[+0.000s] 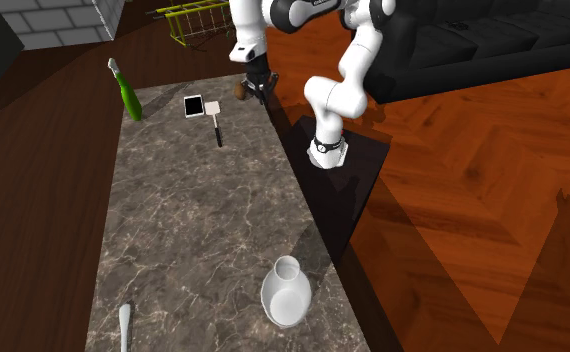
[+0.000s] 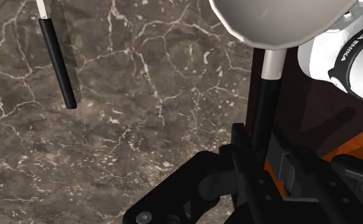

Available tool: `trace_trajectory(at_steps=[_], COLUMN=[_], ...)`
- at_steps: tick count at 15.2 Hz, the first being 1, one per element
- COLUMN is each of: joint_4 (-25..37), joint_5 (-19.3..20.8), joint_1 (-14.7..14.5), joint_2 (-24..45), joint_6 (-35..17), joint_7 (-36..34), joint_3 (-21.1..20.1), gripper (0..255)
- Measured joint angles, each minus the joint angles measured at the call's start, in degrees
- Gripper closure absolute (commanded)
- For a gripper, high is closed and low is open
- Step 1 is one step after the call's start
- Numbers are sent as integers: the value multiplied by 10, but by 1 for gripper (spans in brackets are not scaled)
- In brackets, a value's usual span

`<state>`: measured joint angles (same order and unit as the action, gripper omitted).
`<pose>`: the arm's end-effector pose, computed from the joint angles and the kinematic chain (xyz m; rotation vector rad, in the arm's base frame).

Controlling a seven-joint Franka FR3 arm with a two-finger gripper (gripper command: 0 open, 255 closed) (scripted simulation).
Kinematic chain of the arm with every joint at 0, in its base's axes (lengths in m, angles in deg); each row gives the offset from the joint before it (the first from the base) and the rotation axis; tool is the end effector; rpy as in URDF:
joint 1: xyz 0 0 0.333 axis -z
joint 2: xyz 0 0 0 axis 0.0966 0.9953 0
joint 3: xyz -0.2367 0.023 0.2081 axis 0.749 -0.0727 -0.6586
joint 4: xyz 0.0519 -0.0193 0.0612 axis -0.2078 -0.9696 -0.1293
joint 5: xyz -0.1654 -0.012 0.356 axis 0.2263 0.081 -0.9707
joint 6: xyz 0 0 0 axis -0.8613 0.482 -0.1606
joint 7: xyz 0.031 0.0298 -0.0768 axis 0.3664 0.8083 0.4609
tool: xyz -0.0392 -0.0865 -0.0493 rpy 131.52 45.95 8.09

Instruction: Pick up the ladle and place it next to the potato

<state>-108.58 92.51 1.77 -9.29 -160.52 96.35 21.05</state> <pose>0.1825 -0.2248 0.5169 -2.7629 -1.1882 -0.0976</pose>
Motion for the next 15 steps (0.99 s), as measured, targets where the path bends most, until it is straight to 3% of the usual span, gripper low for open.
trace_trajectory(at_steps=[4,15], joint_4=[6,-70], joint_5=[39,84], joint_1=[25,44], joint_2=[-19,-29], joint_6=[19,-48], joint_7=[45,53], joint_3=[38,84], gripper=[255,255])
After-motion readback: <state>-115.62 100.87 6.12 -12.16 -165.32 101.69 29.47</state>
